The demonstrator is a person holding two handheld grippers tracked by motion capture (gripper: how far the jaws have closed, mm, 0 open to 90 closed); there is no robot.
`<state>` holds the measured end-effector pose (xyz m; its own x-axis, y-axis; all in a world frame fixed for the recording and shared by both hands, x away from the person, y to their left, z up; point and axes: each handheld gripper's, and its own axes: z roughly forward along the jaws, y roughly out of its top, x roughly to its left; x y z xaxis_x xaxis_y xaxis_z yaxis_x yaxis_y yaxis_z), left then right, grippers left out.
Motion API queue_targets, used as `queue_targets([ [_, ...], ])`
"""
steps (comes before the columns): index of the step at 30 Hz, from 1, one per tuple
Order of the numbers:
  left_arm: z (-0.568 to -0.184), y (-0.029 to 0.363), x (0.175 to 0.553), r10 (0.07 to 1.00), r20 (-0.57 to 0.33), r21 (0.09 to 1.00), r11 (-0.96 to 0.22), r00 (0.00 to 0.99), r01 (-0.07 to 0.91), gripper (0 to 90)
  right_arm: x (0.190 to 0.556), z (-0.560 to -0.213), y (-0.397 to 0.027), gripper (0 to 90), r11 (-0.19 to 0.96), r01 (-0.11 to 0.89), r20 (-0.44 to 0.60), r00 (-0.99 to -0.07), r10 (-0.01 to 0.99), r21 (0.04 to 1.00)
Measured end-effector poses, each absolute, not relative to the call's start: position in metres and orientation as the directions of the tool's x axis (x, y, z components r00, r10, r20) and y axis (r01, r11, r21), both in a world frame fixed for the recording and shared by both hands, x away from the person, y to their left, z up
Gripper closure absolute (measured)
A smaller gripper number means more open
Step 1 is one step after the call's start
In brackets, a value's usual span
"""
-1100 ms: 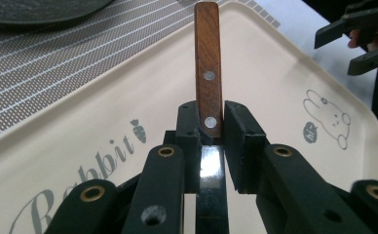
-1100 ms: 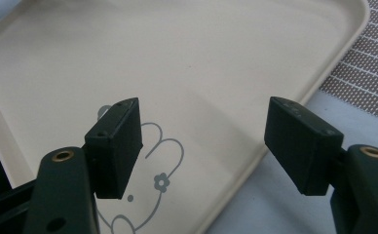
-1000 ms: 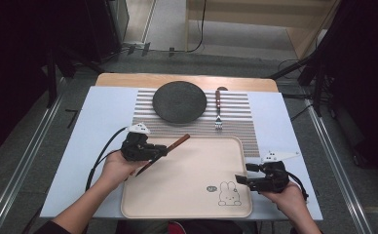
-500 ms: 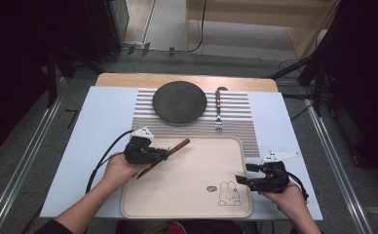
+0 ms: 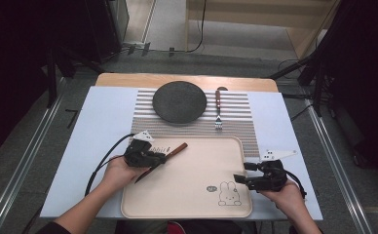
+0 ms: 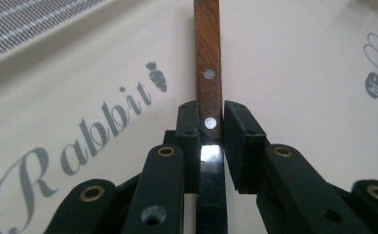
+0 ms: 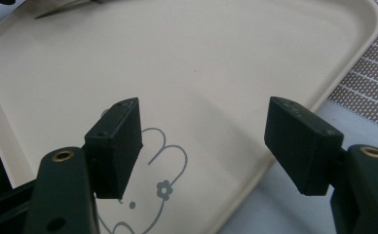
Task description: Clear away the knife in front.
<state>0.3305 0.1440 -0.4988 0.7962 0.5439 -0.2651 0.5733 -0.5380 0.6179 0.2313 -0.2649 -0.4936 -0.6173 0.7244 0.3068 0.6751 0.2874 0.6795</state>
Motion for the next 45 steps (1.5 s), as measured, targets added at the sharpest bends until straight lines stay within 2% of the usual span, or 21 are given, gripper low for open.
queue_targets([
  [5, -0.500, 0.146, 0.330, 0.534, -0.277, 0.628, -0.529, 0.799, 0.571, 75.5, 0.233, -0.494, -0.264, 28.9, 0.291, 0.672, 0.304, -0.621, 0.722, 0.682],
  [8, -0.499, 0.146, 0.329, 0.520, -0.271, 0.632, -0.538, 0.810, 0.557, 63.5, 0.233, -0.494, -0.263, 28.9, 0.291, 0.673, 0.305, -0.621, 0.722, 0.680],
  [13, -0.494, 0.143, 0.326, 0.496, -0.225, 0.648, -0.566, 0.839, 0.509, 50.0, 0.233, -0.494, -0.264, 28.9, 0.288, 0.674, 0.306, -0.618, 0.724, 0.680],
  [18, -0.488, 0.142, 0.324, 0.473, -0.218, 0.693, -0.540, 0.853, 0.477, 44.1, 0.233, -0.494, -0.265, 28.9, 0.289, 0.676, 0.306, -0.617, 0.725, 0.679],
  [28, -0.478, 0.132, 0.324, 0.450, -0.208, 0.736, -0.513, 0.869, 0.441, 41.0, 0.232, -0.494, -0.265, 28.9, 0.289, 0.679, 0.305, -0.613, 0.729, 0.675],
  [31, -0.479, 0.127, 0.327, 0.450, -0.197, 0.736, -0.519, 0.871, 0.435, 38.8, 0.232, -0.495, -0.265, 28.9, 0.291, 0.677, 0.302, -0.615, 0.729, 0.676],
  [45, -0.482, 0.095, 0.339, 0.426, -0.201, 0.695, -0.572, 0.882, 0.435, 40.3, 0.224, -0.496, -0.271, 28.9, 0.269, 0.686, 0.305, -0.593, 0.745, 0.676],
])
